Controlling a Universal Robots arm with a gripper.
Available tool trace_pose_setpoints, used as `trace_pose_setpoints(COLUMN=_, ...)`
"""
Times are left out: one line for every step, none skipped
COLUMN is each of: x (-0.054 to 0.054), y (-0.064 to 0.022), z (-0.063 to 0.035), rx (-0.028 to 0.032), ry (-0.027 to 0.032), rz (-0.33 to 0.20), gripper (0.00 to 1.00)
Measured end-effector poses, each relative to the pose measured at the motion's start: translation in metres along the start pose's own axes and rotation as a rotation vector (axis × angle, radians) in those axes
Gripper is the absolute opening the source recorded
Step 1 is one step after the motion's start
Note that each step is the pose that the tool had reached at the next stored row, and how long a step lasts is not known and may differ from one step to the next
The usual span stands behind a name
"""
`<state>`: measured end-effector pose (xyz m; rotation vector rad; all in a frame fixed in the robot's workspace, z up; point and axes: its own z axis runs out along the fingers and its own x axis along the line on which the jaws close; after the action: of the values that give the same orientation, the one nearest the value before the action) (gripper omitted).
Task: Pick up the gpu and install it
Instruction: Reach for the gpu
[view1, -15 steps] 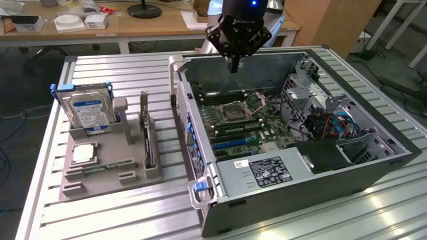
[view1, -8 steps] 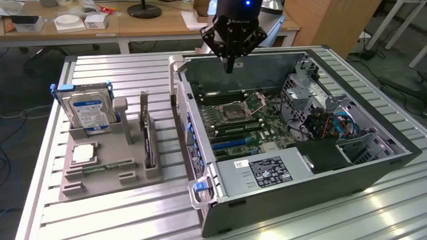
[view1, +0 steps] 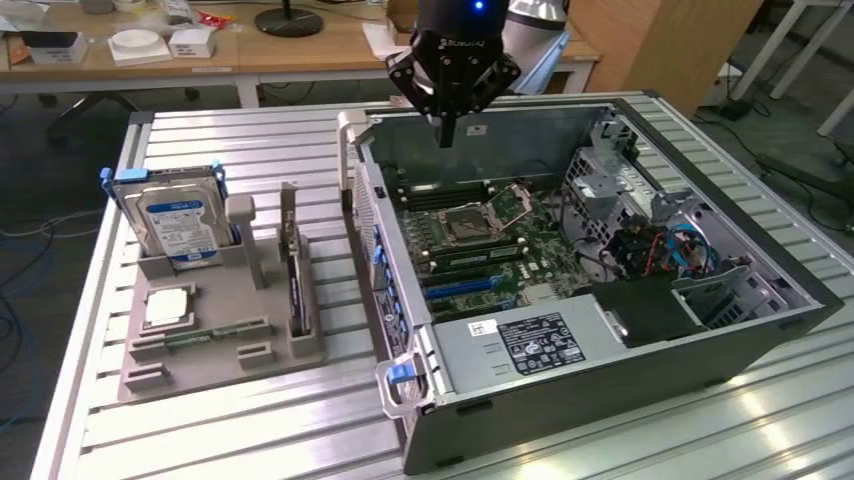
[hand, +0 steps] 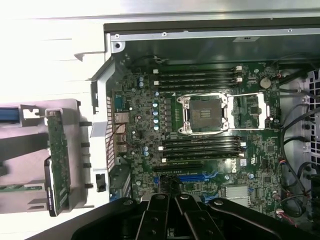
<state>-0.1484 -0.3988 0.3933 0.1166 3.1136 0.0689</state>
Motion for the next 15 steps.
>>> trace_pose_setpoints(x=0.001, y=-0.0001, z=0.0, rx=0.0, ry=0.0, rz=0.0, gripper=0.1)
trace_pose_setpoints(x=0.002, y=-0.0002, z=-0.0001, rx=0.0, ry=0.0001, rz=0.0, gripper=0.1)
trace_pose_setpoints(x=0.004, y=-0.0003, z=-0.0001, rx=0.0001, ry=0.0001, rz=0.0, gripper=0.1)
trace_pose_setpoints(x=0.005, y=-0.0004, z=-0.0002, rx=0.0001, ry=0.0001, rz=0.0, gripper=0.1)
trace_pose_setpoints(x=0.006, y=-0.0004, z=-0.0002, rx=0.0001, ry=0.0001, rz=0.0, gripper=0.1)
trace_pose_setpoints(x=0.007, y=-0.0005, z=-0.0002, rx=0.0, ry=0.0001, rz=0.0, gripper=0.1)
trace_pose_setpoints(x=0.008, y=-0.0006, z=-0.0002, rx=0.0, ry=0.0001, rz=0.0, gripper=0.1)
trace_pose_setpoints(x=0.009, y=-0.0007, z=-0.0003, rx=0.0, ry=0.0001, rz=0.0, gripper=0.1)
trace_pose_setpoints(x=0.011, y=-0.0008, z=-0.0003, rx=0.0001, ry=0.0, rz=0.0, gripper=0.1)
trace_pose_setpoints(x=0.012, y=-0.0009, z=-0.0004, rx=0.0001, ry=0.0001, rz=0.0, gripper=0.1)
trace_pose_setpoints(x=0.013, y=-0.0009, z=-0.0003, rx=0.0, ry=0.0001, rz=0.0, gripper=0.1)
trace_pose_setpoints(x=0.014, y=-0.001, z=-0.0004, rx=0.0, ry=0.0001, rz=0.0, gripper=0.1)
trace_pose_setpoints(x=0.015, y=-0.0011, z=-0.0004, rx=0.0, ry=0.0001, rz=0.0, gripper=0.1)
trace_pose_setpoints(x=0.017, y=-0.0013, z=-0.0005, rx=0.0, ry=0.0001, rz=0.0, gripper=0.1)
trace_pose_setpoints(x=0.018, y=-0.0013, z=-0.0005, rx=0.0001, ry=0.0001, rz=0.0, gripper=0.1)
